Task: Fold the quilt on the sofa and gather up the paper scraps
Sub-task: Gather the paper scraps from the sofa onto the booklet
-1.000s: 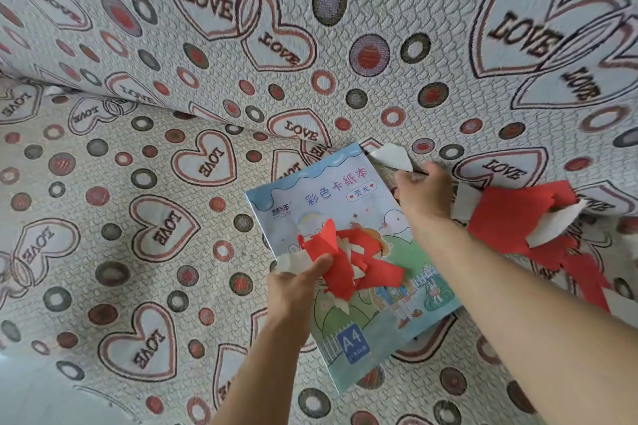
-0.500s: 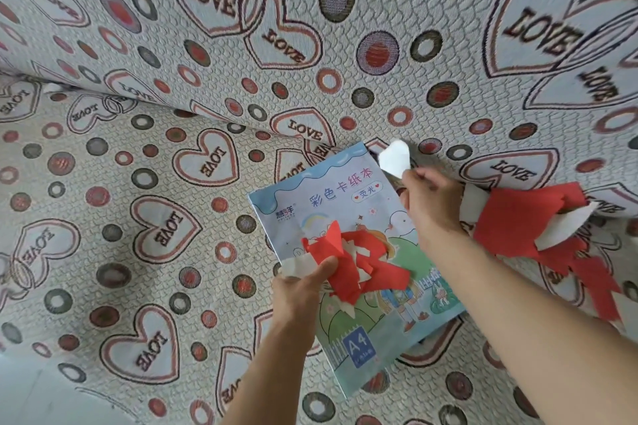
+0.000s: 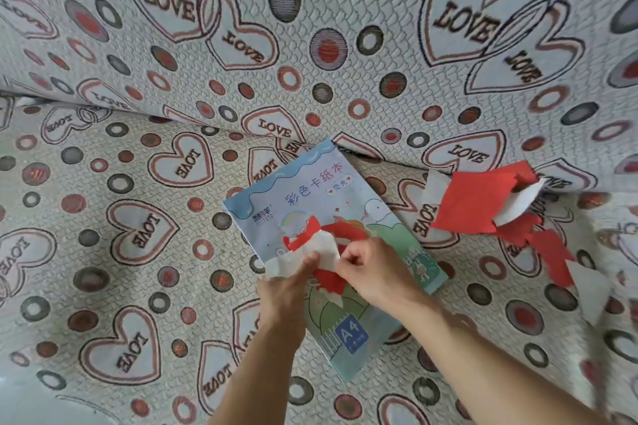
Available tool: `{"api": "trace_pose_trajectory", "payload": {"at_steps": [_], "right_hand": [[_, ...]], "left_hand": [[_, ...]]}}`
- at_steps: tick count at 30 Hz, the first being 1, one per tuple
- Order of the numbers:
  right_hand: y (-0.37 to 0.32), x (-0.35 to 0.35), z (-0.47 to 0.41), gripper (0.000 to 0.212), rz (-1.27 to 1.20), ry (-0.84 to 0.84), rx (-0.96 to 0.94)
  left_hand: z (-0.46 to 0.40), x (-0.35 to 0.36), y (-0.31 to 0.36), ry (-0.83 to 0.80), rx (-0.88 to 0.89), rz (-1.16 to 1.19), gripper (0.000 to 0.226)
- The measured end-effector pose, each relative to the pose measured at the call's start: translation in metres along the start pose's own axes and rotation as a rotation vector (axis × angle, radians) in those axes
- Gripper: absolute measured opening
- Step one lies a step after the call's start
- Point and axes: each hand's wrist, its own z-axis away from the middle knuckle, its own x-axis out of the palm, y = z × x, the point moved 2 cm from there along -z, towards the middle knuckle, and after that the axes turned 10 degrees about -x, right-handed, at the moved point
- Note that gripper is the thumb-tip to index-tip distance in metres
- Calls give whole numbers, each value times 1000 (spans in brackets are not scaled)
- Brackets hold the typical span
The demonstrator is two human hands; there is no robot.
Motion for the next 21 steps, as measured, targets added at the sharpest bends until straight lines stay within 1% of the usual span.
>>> {"api": "trace_pose_trajectory", "payload": {"at_steps": [2, 4, 5, 8, 9, 10, 12, 14, 15, 16, 18, 20, 21], "right_hand": [[2, -4, 6, 39, 48, 9, -17], [7, -19, 10, 39, 116, 91, -7], [11, -28, 11, 34, 166, 137, 5], [28, -57, 18, 12, 334, 253, 31], [36, -67, 21, 11, 402, 312, 16], [45, -76, 23, 19, 484, 386, -33], [64, -92, 23, 38, 719, 461, -111], [79, -105, 19, 54, 928, 422, -54], [85, -111, 16, 56, 983, 393, -9], [90, -117, 12, 53, 1014, 380, 25], [93, -126, 9, 33, 1001, 404, 29], [90, -134, 12, 6, 839, 533, -90], [88, -134, 14, 13, 728, 591, -149]], "left_hand": [[2, 3, -2, 3, 11, 12, 31], [4, 8, -4, 0, 11, 30, 24], [5, 9, -5, 0, 11, 40, 23], [9, 14, -8, 10, 25, 40, 41], [10, 16, -10, 13, 32, 34, 40], [10, 18, -12, 16, 40, 23, 33], [10, 18, -16, 15, 45, 1, 22], [12, 19, -22, 8, 39, -42, 21], [14, 19, -24, 4, 36, -66, 23], [16, 20, -26, -3, 30, -87, 28], [19, 22, -29, -11, 20, -116, 32], [23, 24, -32, -10, 22, -145, 27], [23, 24, -33, -12, 24, -153, 26]]}}
